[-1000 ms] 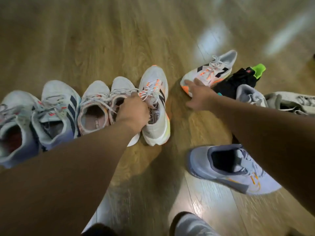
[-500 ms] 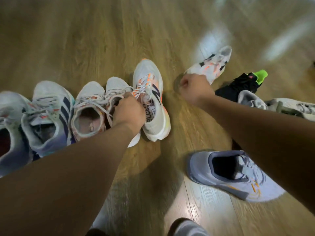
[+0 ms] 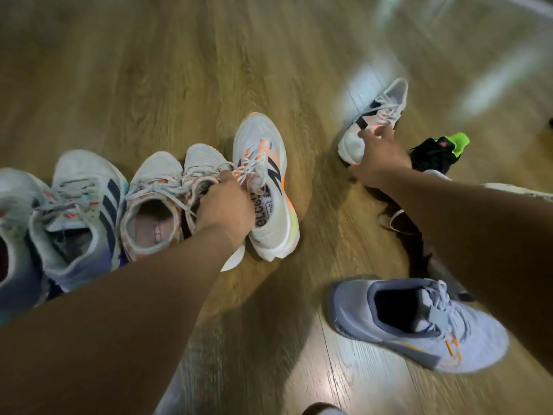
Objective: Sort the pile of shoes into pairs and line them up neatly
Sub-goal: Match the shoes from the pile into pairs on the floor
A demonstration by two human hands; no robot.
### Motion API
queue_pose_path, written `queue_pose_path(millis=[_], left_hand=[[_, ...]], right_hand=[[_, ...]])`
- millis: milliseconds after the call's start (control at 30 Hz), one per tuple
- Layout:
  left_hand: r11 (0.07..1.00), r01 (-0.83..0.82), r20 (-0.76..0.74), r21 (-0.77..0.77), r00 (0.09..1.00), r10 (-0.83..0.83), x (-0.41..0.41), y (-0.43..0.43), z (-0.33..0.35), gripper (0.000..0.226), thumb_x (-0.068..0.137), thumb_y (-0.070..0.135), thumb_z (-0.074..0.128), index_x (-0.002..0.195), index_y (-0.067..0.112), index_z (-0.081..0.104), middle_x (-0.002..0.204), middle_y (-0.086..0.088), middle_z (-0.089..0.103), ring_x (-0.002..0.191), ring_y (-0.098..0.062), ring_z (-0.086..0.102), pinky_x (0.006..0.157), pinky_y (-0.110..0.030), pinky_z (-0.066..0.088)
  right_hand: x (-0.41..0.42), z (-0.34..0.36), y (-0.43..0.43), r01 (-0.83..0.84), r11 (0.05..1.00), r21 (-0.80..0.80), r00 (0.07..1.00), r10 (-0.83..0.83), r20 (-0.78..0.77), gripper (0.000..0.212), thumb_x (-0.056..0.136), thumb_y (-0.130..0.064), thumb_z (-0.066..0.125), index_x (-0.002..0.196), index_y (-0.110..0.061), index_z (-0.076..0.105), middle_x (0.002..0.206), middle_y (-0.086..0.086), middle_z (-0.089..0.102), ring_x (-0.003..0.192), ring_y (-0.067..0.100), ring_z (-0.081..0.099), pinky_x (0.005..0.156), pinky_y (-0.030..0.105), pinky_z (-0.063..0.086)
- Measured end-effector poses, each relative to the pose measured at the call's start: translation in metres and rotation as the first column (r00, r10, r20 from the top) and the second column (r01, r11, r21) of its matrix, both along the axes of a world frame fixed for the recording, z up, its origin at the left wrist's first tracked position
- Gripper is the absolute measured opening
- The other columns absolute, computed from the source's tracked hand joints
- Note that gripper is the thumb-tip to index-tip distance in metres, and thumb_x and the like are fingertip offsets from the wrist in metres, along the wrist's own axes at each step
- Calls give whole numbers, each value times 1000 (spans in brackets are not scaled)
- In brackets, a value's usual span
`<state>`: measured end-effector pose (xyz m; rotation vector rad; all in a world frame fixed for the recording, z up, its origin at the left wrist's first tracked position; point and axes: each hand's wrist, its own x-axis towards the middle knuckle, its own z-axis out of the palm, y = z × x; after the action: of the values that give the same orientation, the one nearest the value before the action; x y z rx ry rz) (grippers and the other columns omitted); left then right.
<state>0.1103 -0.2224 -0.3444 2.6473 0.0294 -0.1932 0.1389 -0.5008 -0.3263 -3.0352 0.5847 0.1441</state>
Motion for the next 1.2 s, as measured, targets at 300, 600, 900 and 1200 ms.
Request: queue_pose_path(millis=[300, 600, 900, 1200], left_hand=[[1000, 12, 4, 8, 1000, -12, -2, 2, -1, 38, 98, 15, 39, 132, 0, 35, 116, -25, 60, 103, -42, 60, 72, -42, 43], [1000, 11, 4, 6, 1000, -11, -1, 2, 0, 35, 97, 14, 38, 130, 1, 38, 114, -24, 60, 101, -41, 60, 76, -45, 47], [999, 18, 35, 28, 999, -19, 0, 1, -6, 36, 98, 14, 37, 131, 1, 37, 110, -25, 62, 99, -42, 61, 68, -42, 43], [999, 41, 24, 19, 999, -41, 2, 2, -7, 34, 94, 6, 39, 127, 0, 37, 108, -26, 62, 99, -43, 61, 68, -42, 43]], right_hand=[[1, -35, 5, -4, 1000, -26, 948, -4, -318, 64, 73, -16, 52, 136, -28, 42, 147, 6, 18, 122, 42, 45, 84, 44, 52], [-10, -10, 31, -176, 955, -237, 983, 157, -100, 45, 80, -12, 59, 124, -17, 59, 132, 14, 35, 113, 38, 40, 93, 44, 42], [10, 85, 103, -419, 906, -59, 816, 404, 414, 57, 92, -48, 55, 143, -27, 44, 117, 14, 60, 110, 35, 55, 91, 41, 41], [-28, 32, 34, -158, 853, 497, 977, 207, -44, 95, 81, -42, 76, 154, -35, 16, 146, 6, 45, 126, 26, 48, 89, 22, 35]])
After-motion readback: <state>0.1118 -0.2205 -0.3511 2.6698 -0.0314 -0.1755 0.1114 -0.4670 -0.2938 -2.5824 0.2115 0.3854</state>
